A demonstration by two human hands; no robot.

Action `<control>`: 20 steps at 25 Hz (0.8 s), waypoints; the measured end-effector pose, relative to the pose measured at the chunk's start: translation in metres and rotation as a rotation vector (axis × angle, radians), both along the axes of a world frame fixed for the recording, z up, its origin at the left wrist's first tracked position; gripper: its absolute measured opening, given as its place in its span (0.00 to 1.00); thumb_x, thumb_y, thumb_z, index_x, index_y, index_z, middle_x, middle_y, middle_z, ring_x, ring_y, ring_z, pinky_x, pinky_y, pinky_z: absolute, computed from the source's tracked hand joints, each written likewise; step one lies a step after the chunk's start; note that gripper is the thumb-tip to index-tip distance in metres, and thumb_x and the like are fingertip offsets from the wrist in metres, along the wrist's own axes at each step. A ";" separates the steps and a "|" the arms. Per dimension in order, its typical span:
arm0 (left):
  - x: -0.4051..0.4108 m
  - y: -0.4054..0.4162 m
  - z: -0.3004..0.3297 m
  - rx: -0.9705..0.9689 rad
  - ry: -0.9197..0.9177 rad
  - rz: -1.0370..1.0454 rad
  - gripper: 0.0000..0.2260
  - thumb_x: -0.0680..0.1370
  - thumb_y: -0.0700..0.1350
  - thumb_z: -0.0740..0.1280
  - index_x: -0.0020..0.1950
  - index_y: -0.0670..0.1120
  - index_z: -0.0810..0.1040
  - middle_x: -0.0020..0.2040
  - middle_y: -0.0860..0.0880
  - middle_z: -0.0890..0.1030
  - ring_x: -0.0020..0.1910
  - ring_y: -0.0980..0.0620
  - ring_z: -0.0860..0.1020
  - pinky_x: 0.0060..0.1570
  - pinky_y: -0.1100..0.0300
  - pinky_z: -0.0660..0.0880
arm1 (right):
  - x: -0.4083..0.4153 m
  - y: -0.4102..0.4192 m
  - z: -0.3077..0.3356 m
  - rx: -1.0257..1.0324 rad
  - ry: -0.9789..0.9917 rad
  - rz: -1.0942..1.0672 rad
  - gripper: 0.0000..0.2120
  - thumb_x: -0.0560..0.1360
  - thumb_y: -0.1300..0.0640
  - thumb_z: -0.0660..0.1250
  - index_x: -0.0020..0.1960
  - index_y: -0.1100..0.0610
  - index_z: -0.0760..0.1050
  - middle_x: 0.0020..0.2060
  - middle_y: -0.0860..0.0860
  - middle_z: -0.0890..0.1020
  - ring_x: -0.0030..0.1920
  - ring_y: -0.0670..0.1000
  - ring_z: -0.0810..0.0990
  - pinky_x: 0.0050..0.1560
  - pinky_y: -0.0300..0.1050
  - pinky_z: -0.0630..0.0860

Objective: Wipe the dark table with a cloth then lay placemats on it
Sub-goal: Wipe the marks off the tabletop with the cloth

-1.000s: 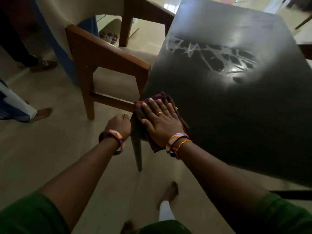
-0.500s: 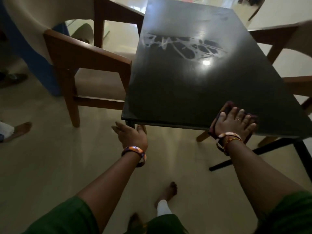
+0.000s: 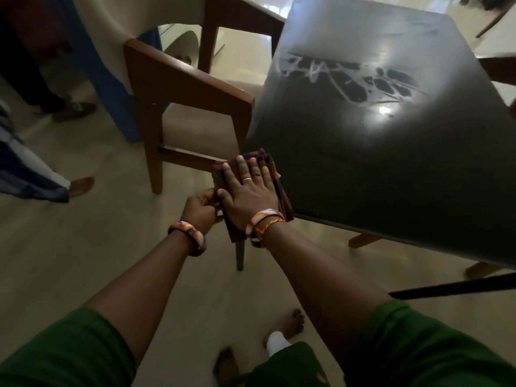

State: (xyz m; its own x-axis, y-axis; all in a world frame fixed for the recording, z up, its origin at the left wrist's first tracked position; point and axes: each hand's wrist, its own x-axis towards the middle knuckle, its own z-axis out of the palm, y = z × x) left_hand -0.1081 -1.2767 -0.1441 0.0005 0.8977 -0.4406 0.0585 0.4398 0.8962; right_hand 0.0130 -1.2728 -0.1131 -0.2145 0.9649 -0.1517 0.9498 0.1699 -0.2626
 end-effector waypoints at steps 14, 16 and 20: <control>0.076 0.147 0.058 0.010 0.740 -0.118 0.11 0.80 0.43 0.57 0.49 0.42 0.78 0.48 0.41 0.78 0.52 0.41 0.77 0.48 0.51 0.73 | 0.079 0.203 -0.007 0.026 -0.043 -0.003 0.28 0.81 0.44 0.45 0.78 0.50 0.42 0.77 0.51 0.43 0.77 0.53 0.41 0.74 0.49 0.36; 0.106 0.161 0.061 0.116 0.936 -0.143 0.12 0.79 0.44 0.58 0.58 0.41 0.76 0.56 0.40 0.77 0.58 0.40 0.74 0.54 0.51 0.72 | 0.108 0.206 -0.007 0.036 -0.041 0.016 0.28 0.81 0.43 0.45 0.78 0.50 0.42 0.77 0.51 0.43 0.77 0.52 0.41 0.74 0.49 0.36; 0.172 0.174 0.066 0.362 1.094 -0.254 0.17 0.78 0.45 0.62 0.65 0.40 0.70 0.65 0.41 0.71 0.65 0.43 0.69 0.63 0.50 0.68 | 0.181 0.202 -0.005 0.019 -0.044 -0.044 0.28 0.81 0.43 0.44 0.77 0.50 0.42 0.77 0.50 0.43 0.76 0.51 0.41 0.74 0.48 0.37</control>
